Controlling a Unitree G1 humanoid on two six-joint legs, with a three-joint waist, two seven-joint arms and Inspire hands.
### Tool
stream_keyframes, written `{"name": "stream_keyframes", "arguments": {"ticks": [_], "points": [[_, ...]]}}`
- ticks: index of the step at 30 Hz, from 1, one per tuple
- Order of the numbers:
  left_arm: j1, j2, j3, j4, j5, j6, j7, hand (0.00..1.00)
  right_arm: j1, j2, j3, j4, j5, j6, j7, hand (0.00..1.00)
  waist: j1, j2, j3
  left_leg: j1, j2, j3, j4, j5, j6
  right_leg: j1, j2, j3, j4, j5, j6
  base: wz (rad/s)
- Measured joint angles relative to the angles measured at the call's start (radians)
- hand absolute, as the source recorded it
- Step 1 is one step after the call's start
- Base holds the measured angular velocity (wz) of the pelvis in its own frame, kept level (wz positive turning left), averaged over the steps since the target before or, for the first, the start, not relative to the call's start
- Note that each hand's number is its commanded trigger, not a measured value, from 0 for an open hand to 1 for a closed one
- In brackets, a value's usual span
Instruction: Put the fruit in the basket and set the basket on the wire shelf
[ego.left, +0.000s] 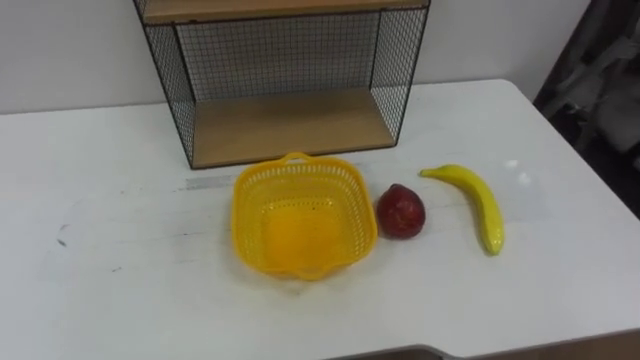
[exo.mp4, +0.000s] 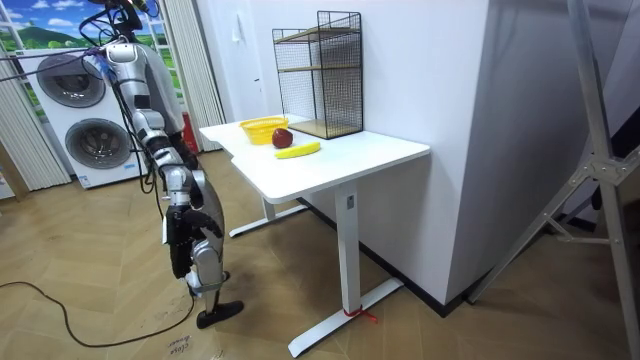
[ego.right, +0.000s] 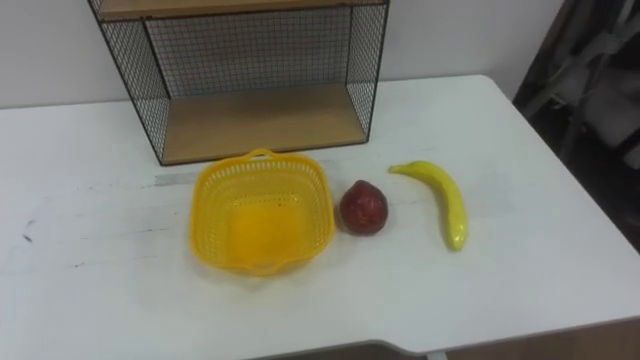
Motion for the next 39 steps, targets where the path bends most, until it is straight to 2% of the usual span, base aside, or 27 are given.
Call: {"name": "stream_keyframes", "arguments": {"ticks": [5, 7, 9, 11, 16, 18, 20, 24, 28, 35, 39], "points": [[0.001, 0.001, -0.015, -0.004, 0.001, -0.015, 0.0, 0.0, -0.017, -0.011, -0.002, -0.23, -0.076, -0.042, -0.167, 0.0, 0.0, -0.002, 0.0021, -0.012, -0.002, -0.003, 0.0, 0.0, 0.0, -0.016, -0.001, 0.0, -0.001, 0.0, 0.0, 0.0], [-0.005, 0.005, -0.023, -0.011, 0.002, -0.022, 0.0, 0.0, -0.018, -0.015, 0.016, -0.346, -0.191, -0.069, -0.223, 0.0, 0.005, -0.007, 0.0064, -0.014, -0.002, -0.002, 0.001, 0.0, 0.0, -0.016, -0.001, 0.0, -0.002, 0.0, 0.0, 0.0], [-0.005, 0.005, -0.032, -0.013, 0.002, -0.04, 0.0, 0.0, -0.025, -0.015, 0.023, -0.451, -0.316, -0.077, -0.263, 0.0, 0.007, -0.006, 0.0067, -0.026, -0.003, -0.003, 0.001, 0.0, 0.0, -0.027, -0.002, 0.001, -0.002, 0.0, 0.001, 0.0], [-0.006, 0.011, -0.056, -0.012, 0.002, -0.046, 0.001, 0.0, -0.018, -0.016, 0.063, -0.578, -0.466, -0.094, -0.296, 0.0, 0.012, -0.009, 0.0114, -0.035, -0.004, -0.005, 0.001, 0.001, 0.0, -0.033, -0.002, 0.0, -0.004, 0.0, 0.001, 0.0], [-0.016, 0.015, -0.135, -0.005, -0.001, -0.047, 0.0, 0.0, -0.004, -0.019, 0.185, -0.785, -0.664, -0.11, -0.314, 0.0, 0.041, -0.008, 0.0117, -0.05, -0.004, -0.003, 0.001, 0.001, 0.0, -0.057, -0.001, 0.004, -0.002, 0.001, 0.001, -0.03], [-0.026, 0.016, -0.148, 0.001, 0.0, -0.057, 0.0, 0.0, -0.004, -0.023, 0.23, -0.832, -0.729, -0.118, -0.312, 0.0, 0.063, -0.008, 0.0106, -0.053, -0.004, -0.004, 0.001, 0.001, 0.0, -0.057, -0.002, -0.001, -0.001, 0.001, 0.001, 0.03], [-0.025, 0.016, -0.154, 0.002, 0.0, -0.058, 0.0, 0.0, -0.004, -0.024, 0.257, -0.844, -0.771, -0.119, -0.309, 0.0, 0.066, -0.01, 0.0107, -0.051, -0.004, -0.004, 0.0, 0.001, 0.0, -0.051, -0.002, -0.003, -0.002, 0.002, 0.001, 0.06], [-0.025, 0.015, -0.176, 0.001, 0.0, -0.057, -0.012, 0.0, -0.004, -0.032, 0.337, -0.884, -0.833, -0.119, -0.223, 0.0, 0.085, -0.014, 0.0106, -0.046, -0.004, -0.004, 0.0, 0.001, 0.0, -0.044, -0.004, -0.008, -0.005, 0.002, 0.001, 0.0], [-0.024, 0.016, -0.176, 0.001, 0.003, -0.058, -0.031, 0.0, -0.002, -0.034, 0.37, -0.912, -0.86, -0.118, -0.134, 0.0, 0.089, -0.016, 0.0103, -0.045, -0.004, -0.004, 0.0, 0.001, 0.0, -0.042, -0.004, -0.01, -0.005, 0.002, 0.001, 0.0], [-0.024, 0.02, -0.188, 0.001, 0.003, -0.069, -0.039, 0.0, -0.003, -0.096, 0.458, -0.913, -0.855, -0.118, 0.021, 0.0, 0.104, -0.025, 0.0111, -0.041, -0.002, -0.003, 0.001, 0.001, 0.0, -0.038, -0.004, -0.01, -0.006, 0.003, 0.0, 0.0], [-0.027, 0.034, -0.224, 0.0, 0.011, -0.071, -0.04, 0.0, -0.003, -0.112, 0.502, -0.913, -0.825, -0.116, 0.126, 0.0, 0.109, -0.027, 0.0129, -0.037, 0.001, -0.005, 0.001, 0.001, 0.0, -0.024, -0.002, -0.019, -0.023, 0.012, -0.002, 0.03]]}}
